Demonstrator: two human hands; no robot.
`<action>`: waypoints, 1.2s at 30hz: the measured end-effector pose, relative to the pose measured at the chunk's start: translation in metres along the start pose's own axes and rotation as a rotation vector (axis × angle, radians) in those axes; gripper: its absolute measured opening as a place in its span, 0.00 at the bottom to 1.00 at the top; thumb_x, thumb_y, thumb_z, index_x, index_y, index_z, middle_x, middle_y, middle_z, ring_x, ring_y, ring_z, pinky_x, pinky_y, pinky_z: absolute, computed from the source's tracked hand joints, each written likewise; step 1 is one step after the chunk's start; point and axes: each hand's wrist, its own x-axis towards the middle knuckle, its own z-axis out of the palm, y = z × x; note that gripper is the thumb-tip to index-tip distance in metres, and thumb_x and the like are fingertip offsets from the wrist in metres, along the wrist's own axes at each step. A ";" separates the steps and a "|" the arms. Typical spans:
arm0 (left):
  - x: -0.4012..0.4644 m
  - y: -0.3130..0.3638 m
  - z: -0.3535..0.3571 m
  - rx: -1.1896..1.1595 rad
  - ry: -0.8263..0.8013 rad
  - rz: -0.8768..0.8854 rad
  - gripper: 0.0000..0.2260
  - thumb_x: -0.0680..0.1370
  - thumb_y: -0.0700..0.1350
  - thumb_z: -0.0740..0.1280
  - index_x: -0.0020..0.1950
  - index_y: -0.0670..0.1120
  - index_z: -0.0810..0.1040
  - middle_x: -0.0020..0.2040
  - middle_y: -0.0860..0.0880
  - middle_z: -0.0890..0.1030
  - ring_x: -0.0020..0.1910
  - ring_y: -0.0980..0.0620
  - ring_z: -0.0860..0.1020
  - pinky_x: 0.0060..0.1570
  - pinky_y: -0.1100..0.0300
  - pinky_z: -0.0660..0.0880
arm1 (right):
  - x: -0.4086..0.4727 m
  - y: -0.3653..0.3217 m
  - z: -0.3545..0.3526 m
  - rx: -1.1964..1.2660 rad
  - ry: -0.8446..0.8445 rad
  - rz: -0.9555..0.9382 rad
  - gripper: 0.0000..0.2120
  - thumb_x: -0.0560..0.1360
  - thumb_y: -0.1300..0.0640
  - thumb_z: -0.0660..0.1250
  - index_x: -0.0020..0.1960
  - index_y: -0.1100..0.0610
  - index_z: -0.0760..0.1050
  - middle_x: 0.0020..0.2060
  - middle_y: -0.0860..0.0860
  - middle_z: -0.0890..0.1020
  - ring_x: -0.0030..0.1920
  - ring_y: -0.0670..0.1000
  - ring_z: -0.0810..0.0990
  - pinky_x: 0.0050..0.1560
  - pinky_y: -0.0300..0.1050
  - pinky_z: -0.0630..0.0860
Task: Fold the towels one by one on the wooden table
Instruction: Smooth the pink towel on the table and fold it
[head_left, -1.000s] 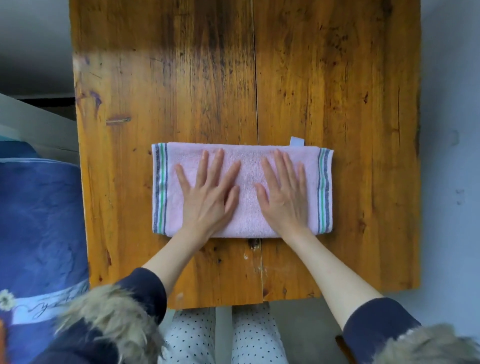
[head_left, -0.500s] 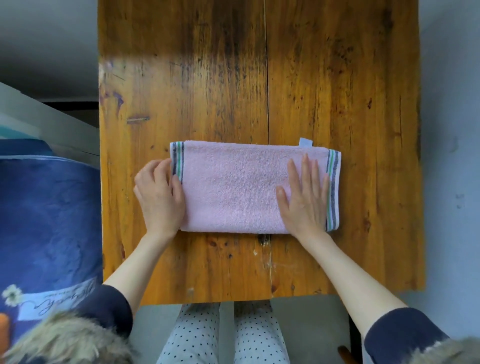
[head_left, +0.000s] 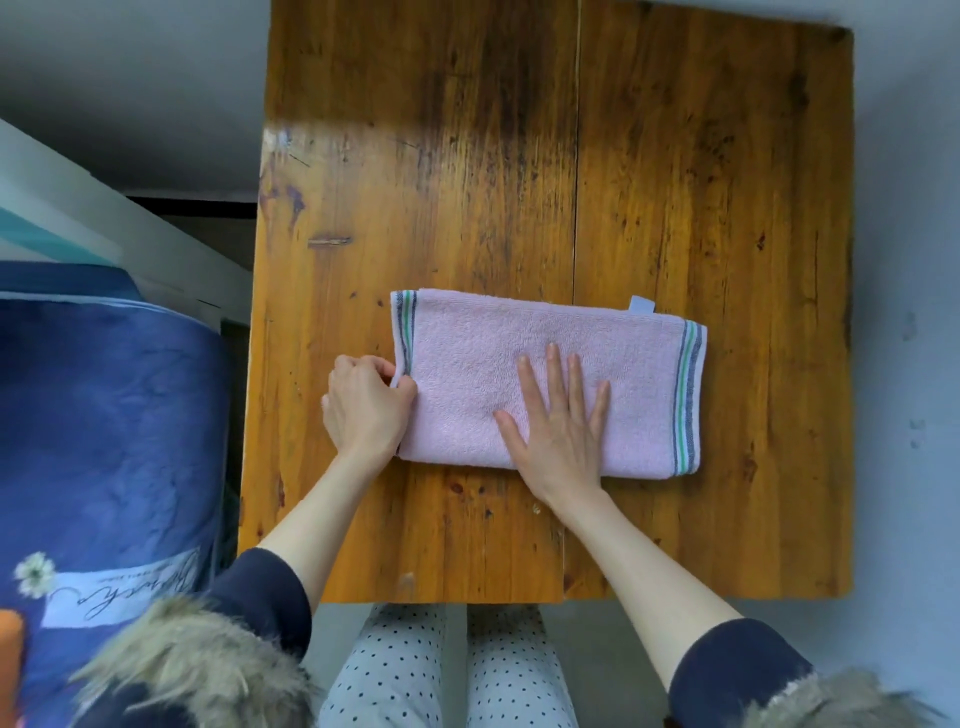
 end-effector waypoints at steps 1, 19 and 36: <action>0.000 0.001 -0.003 -0.026 0.003 0.006 0.06 0.72 0.47 0.66 0.46 0.46 0.78 0.51 0.46 0.76 0.49 0.43 0.74 0.48 0.51 0.72 | 0.000 0.000 -0.001 0.000 -0.001 -0.002 0.32 0.77 0.36 0.45 0.73 0.44 0.33 0.73 0.48 0.33 0.73 0.51 0.29 0.70 0.59 0.30; 0.023 0.009 -0.089 -0.412 -0.279 0.090 0.08 0.77 0.43 0.64 0.56 0.49 0.75 0.46 0.51 0.77 0.43 0.56 0.76 0.35 0.63 0.71 | 0.018 -0.018 -0.018 -0.047 -0.130 -0.037 0.34 0.76 0.33 0.44 0.74 0.43 0.34 0.74 0.49 0.33 0.73 0.54 0.30 0.69 0.66 0.33; -0.098 0.124 0.014 -0.200 -0.205 0.443 0.11 0.76 0.42 0.62 0.58 0.46 0.73 0.48 0.49 0.76 0.45 0.48 0.75 0.43 0.55 0.72 | -0.063 0.080 -0.044 0.893 0.018 0.181 0.14 0.80 0.57 0.58 0.64 0.54 0.73 0.60 0.49 0.77 0.60 0.46 0.75 0.59 0.37 0.72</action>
